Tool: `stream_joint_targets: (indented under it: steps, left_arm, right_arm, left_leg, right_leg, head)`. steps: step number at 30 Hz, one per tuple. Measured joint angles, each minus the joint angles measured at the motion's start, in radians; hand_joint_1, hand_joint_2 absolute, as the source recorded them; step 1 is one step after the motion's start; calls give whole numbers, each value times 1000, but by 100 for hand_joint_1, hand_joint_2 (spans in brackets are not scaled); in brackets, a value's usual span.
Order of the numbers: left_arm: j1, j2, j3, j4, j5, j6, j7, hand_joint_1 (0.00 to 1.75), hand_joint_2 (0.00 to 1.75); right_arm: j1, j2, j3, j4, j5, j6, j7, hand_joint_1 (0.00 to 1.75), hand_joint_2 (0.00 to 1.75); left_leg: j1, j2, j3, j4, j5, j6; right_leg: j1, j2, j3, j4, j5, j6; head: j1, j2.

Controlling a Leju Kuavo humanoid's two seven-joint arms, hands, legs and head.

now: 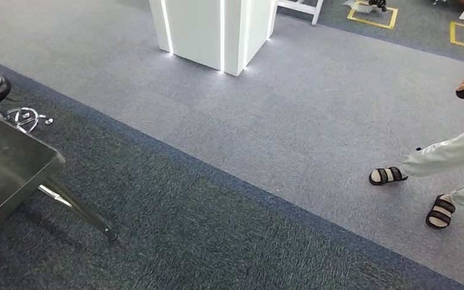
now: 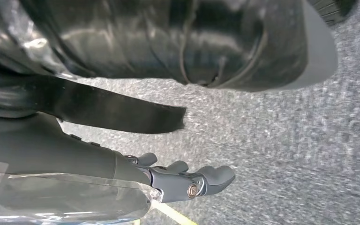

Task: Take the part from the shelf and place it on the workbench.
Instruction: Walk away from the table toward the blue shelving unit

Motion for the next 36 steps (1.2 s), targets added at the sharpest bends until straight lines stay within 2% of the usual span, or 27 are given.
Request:
stream_joint_targets:
  steps: [2, 3, 4, 6, 7, 8, 9, 10, 12, 13, 15, 17, 18, 19, 21, 22, 23, 24, 25, 26, 28, 29, 30, 32, 33, 34, 36]
  left_arm:
    - [-4, -2, -1, 0, -1, -5, 0, 0, 0]
    - [-5, -3, -2, 0, 3, -11, -1, 0, 0]
    - [-5, -4, -2, 0, 8, -19, -1, 0, 0]
    - [-3, -3, -1, 0, 14, -36, 4, 0, 0]
    - [-1, -2, 0, 0, 11, -44, 9, 0, 0]
    - [1, -2, 0, 0, 8, -52, 14, 0, 0]
    - [2, -1, 0, 0, 6, -61, 19, 0, 0]
    - [3, -1, 0, 0, 6, -69, 22, 0, 0]
    - [4, 0, -1, 0, 3, -80, 28, 0, 0]
    - [4, 0, -1, 0, 0, -86, 30, 0, 0]
    - [3, 0, -2, 0, -5, -101, 35, 0, 0]
    - [3, 2, -3, 0, -10, -116, 40, 0, 0]
    - [2, 3, -4, 0, -13, -122, 43, 0, 0]
    - [2, 4, -5, 0, -16, -127, 45, 0, 0]
    - [4, 4, -6, 0, -22, -135, 48, 0, 0]
    - [6, 5, -6, 0, -25, -137, 48, 0, 0]
    - [8, 5, -7, 0, -26, -137, 45, 0, 0]
    - [9, 6, -7, 0, -21, -138, 39, 0, 0]
    - [9, 7, -6, 0, -13, -138, 32, 0, 0]
    - [9, 7, -5, 0, -3, -138, 26, 0, 0]
    - [7, 5, -4, 0, 8, -142, 19, 0, 0]
    - [6, 5, -3, 0, 8, -144, 19, 0, 0]
    - [5, 4, -3, 0, 6, -146, 20, 0, 0]
    - [2, 3, -3, 0, 5, -144, 23, 0, 0]
    - [0, 3, -2, 0, 8, -142, 25, 0, 0]
    - [-1, 4, -1, 0, 9, -140, 26, 0, 0]
    - [1, 6, 1, 0, 3, -138, 30, 0, 0]
  right_arm:
    - [1, 0, 0, 0, 1, 0, 0, 0, 0]
    - [2, 0, 0, 0, 1, 0, -2, 0, 0]
    - [2, 0, 0, 0, 1, 1, -5, 0, 0]
    - [1, 0, 0, 0, 2, 3, -10, 0, 0]
    - [1, 0, 0, 0, 4, 4, -10, 0, 0]
    - [0, 0, 0, 0, 5, 4, -10, 0, 0]
    - [0, 0, 0, 0, 7, 5, -10, 0, 0]
    - [1, 0, 0, 0, 9, 7, -9, 0, 0]
    - [1, 0, 0, 0, 14, 9, -4, 0, 0]
    - [1, 0, 0, 0, 15, 10, -3, 0, 0]
    - [0, -1, 0, 0, 17, 9, -5, 0, 0]
    - [1, -2, 0, 0, 19, 7, -8, 0, 0]
    - [3, -3, 0, 0, 21, 7, -8, 0, 0]
    - [3, -4, 0, 0, 23, 8, -9, 0, 0]
    - [0, -5, 0, 0, 28, 8, -10, 0, 0]
    - [-2, -5, 0, 0, 31, 8, -13, 0, 0]
    - [-3, -5, 0, 0, 33, 7, -19, 0, 0]
    - [-3, -5, 0, 0, 35, 5, -26, 0, 0]
    - [-2, -5, -1, 0, 36, 4, -32, 0, 0]
    - [0, -5, -1, 0, 37, 3, -34, 0, 0]
    - [-1, -5, -2, 0, 37, 2, -32, 0, 0]
    - [-4, -4, -2, 0, 37, 2, -30, 0, 0]
    - [-7, -4, -2, 0, 38, 2, -30, 0, 0]
    - [-9, -4, -5, 0, 36, 0, -37, 0, 0]
    - [-8, -4, -8, 0, 35, -1, -42, 0, 0]
    - [-8, -4, -10, 0, 36, -2, -43, 0, 0]
    - [-8, -4, -12, 0, 43, -3, -38, 0, 0]
  left_leg:
    - [3, 12, 12, -5, -7, -11]
    - [3, 1, 14, 3, -16, -15]
    - [4, -21, 6, 31, -36, -19]
    - [5, -75, -50, 154, -101, -24]
    - [5, -88, -88, 225, -130, -25]
    - [6, -93, -119, 276, -143, -27]
    - [6, -95, -134, 289, -133, -28]
    - [7, -97, -129, 260, -101, -29]
    - [11, -120, -81, 129, -18, -28]
    - [12, -135, -59, 71, 11, -26]
    - [9, -152, -46, 29, 25, -13]
    - [5, -137, -47, 27, 28, 3]
    - [5, -128, -45, 23, 31, 11]
    - [5, -118, -43, 19, 35, 18]
    - [4, -96, -42, 14, 38, 27]
    - [1, -84, -43, 14, 38, 29]
    - [-1, -71, -45, 13, 37, 30]
    - [-4, -58, -47, 14, 35, 30]
    - [-6, -46, -47, 14, 34, 31]
    - [-8, -35, -47, 13, 34, 31]
    - [-11, -16, -40, 13, 31, 28]
    - [-11, -8, -37, 12, 30, 24]
    - [-10, 0, -34, 11, 28, 18]
    - [-7, 18, -27, 6, 26, 6]
    - [-6, 17, -23, 8, 24, -1]
    - [-5, 1, -25, 23, 12, -6]
    - [-3, -56, -62, 111, -39, -15]
  right_leg:
    - [-2, 22, 5, -9, 3, -9]
    - [-5, 33, 10, -18, 7, -14]
    - [-9, 42, 16, -27, 12, -20]
    - [-12, 61, 22, -34, 15, -29]
    - [-11, 72, 22, -33, 14, -32]
    - [-11, 85, 23, -32, 11, -32]
    - [-11, 99, 24, -29, 9, -32]
    - [-11, 113, 25, -26, 6, -29]
    - [-13, 137, 28, -15, -2, -20]
    - [-12, 147, 27, -8, -7, -14]
    - [-11, 163, 21, 0, -13, -1]
    - [-13, 174, 17, 2, -13, 11]
    - [-14, 162, 14, 9, -17, 15]
    - [-14, 139, 3, 33, -33, 18]
    - [-15, 84, -45, 133, -91, 25]
    - [-16, 70, -80, 201, -124, 28]
    - [-17, 66, -108, 256, -144, 30]
    - [-17, 64, -122, 283, -147, 30]
    - [-17, 62, -116, 272, -132, 28]
    - [-16, 56, -88, 221, -103, 24]
    - [-6, 18, -8, 75, -45, 8]
    - [-1, 1, 18, 25, -31, 0]
    - [4, -9, 31, -2, -25, -7]
    - [9, 6, 29, -10, -22, -18]
    - [7, 17, 33, -19, -15, -22]
    - [3, 28, 38, -29, -7, -26]
    - [-5, 48, 47, -44, 7, -31]
  head:
    - [0, 0]
    - [0, 0]
    - [-1, 0]
    - [-1, 0]
    - [-2, 0]
    - [-1, 0]
    - [-2, 0]
    - [-1, 0]
    - [-1, 0]
    - [-1, 0]
    - [-1, 0]
    - [-1, 0]
    - [-1, 0]
    - [-1, 0]
    - [0, 0]
    - [0, 0]
    - [0, 0]
    - [0, 0]
    - [0, 0]
    - [0, 0]
    - [-1, 0]
    - [0, 0]
    - [0, 0]
    - [0, 0]
    - [0, 0]
    - [0, 0]
    - [-1, 0]
